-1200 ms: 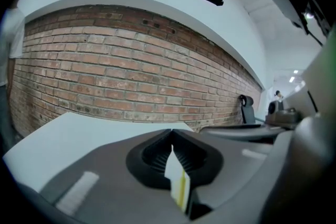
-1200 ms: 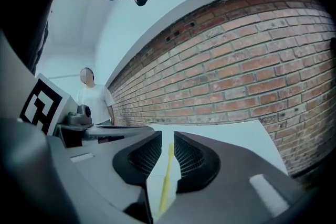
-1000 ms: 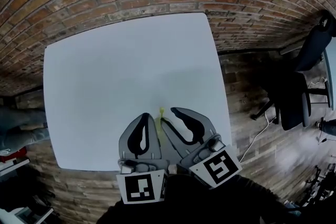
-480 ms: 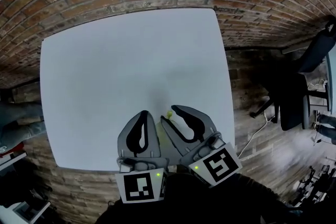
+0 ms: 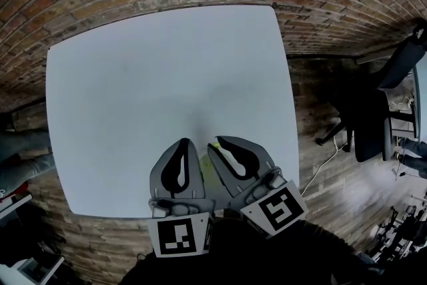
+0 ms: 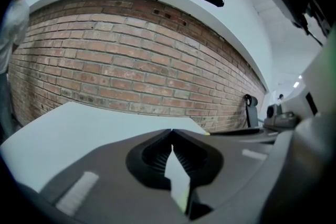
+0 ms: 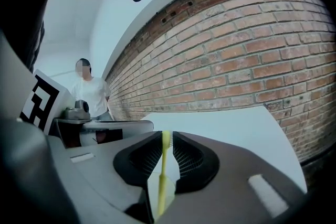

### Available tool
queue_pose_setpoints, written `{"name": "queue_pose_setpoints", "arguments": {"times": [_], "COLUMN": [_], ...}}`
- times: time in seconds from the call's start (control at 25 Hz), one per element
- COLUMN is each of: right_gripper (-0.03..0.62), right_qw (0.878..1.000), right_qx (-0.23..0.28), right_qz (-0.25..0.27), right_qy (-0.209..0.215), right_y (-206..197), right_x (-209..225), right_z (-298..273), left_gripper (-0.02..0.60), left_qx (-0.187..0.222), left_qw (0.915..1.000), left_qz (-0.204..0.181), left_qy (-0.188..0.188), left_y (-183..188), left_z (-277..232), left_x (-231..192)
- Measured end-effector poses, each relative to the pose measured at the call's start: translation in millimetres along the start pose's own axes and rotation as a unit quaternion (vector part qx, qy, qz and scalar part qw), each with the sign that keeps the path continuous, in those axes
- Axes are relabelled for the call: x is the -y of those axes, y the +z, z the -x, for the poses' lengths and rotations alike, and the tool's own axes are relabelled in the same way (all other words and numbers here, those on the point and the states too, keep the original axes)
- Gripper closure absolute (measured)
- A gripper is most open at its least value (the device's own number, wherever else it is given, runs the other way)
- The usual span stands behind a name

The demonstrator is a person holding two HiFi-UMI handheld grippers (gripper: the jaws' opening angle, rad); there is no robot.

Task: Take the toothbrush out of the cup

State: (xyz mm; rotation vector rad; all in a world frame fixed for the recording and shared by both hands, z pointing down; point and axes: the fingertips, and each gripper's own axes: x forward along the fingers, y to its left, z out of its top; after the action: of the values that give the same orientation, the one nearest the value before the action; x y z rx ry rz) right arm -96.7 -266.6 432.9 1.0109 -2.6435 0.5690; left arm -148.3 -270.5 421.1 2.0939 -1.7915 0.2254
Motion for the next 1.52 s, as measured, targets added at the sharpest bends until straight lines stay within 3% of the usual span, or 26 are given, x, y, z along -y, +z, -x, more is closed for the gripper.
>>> {"name": "queue_pose_setpoints", "arguments": {"times": [0.28, 1.08, 1.52], "right_gripper": [0.545, 0.548, 0.548], "right_qw": [1.0, 0.998, 0.992], "right_qx": [0.008, 0.058, 0.11], "right_qz": [0.001, 0.031, 0.047], "right_qy": [-0.009, -0.025, -0.038], "right_y": [5.2, 33.3, 65.3], "right_x": [-1.0, -24.7, -46.5], "right_z": [5.0, 35.5, 61.9], "left_gripper": [0.574, 0.574, 0.574], "left_qx": [-0.001, 0.044, 0.07], "left_qw": [1.0, 0.9986, 0.9964], "left_qz": [-0.001, -0.021, -0.033], "left_qy": [-0.005, -0.019, -0.034], "left_y": [1.3, 28.2, 50.0], "left_z": [3.8, 38.9, 70.4], "left_x": [1.6, 11.3, 18.0]}}
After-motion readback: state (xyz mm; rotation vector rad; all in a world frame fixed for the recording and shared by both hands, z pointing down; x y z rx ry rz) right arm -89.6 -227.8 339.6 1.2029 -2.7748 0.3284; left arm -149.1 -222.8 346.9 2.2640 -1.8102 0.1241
